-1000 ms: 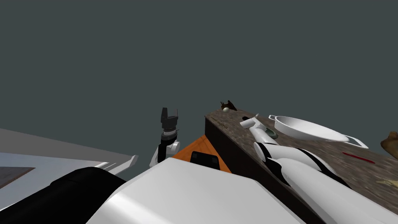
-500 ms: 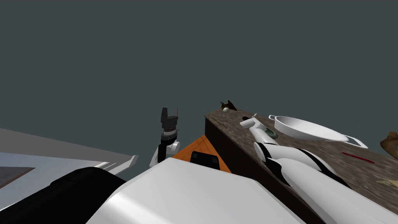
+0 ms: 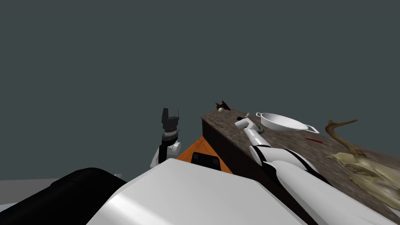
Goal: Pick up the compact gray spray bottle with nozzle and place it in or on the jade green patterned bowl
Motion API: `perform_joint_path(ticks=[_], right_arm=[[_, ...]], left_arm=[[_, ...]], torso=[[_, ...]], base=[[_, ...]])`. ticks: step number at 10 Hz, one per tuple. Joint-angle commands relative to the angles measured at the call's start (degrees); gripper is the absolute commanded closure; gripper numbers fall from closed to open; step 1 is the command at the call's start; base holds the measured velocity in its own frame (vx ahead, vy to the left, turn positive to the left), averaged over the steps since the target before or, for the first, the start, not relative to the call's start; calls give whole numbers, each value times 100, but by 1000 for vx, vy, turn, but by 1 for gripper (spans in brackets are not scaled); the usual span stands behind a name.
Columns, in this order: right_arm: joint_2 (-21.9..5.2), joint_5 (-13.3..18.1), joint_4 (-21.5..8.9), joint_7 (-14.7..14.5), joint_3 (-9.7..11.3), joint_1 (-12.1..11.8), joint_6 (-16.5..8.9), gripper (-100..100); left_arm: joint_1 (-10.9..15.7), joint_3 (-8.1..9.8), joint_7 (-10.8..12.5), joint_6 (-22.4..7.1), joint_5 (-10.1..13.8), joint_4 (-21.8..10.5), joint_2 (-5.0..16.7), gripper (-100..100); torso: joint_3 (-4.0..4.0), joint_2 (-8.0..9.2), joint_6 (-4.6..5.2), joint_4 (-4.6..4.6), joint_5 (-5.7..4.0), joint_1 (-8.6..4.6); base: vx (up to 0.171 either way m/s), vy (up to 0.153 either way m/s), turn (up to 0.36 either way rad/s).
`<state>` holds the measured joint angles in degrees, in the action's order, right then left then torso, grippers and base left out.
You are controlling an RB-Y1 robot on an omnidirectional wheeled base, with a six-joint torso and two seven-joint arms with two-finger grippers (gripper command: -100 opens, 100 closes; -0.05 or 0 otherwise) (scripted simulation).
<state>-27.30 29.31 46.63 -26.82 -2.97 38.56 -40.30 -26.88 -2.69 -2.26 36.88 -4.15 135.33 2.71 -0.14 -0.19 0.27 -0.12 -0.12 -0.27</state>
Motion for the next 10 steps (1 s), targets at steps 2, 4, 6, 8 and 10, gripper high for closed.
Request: perform_joint_path(ticks=[2, 4, 6, 8, 10], right_arm=[[184, 20, 84, -48, 160, 61, -13, 100], [371, -3, 298, -149, 296, 27, -130, 100], [713, -50, 861, -351, 568, -40, -364, 100], [930, -74, 1133, -453, 704, -74, -481, 100], [1116, -98, 1395, -554, 840, -108, -598, 100]], left_arm=[[1, 0, 0, 0, 0, 0, 0, 0], [-1, 1, 0, 0, 0, 0, 0, 0], [-1, 0, 0, 0, 0, 0, 0, 0], [0, 0, 0, 0, 0, 0, 0, 0], [0, 0, 0, 0, 0, 0, 0, 0]], torso=[[1, 5, -4, -1, -2, -2], [-9, -8, 14, -12, -9, -13], [-9, -5, 18, -14, -10, -16], [-15, -12, 20, -20, -13, -22], [-17, -15, 11, -19, -13, -18]], base=[[26, -9, -145], [76, -12, -305], [68, -7, -400], [79, 0, -243], [65, 4, -201]])
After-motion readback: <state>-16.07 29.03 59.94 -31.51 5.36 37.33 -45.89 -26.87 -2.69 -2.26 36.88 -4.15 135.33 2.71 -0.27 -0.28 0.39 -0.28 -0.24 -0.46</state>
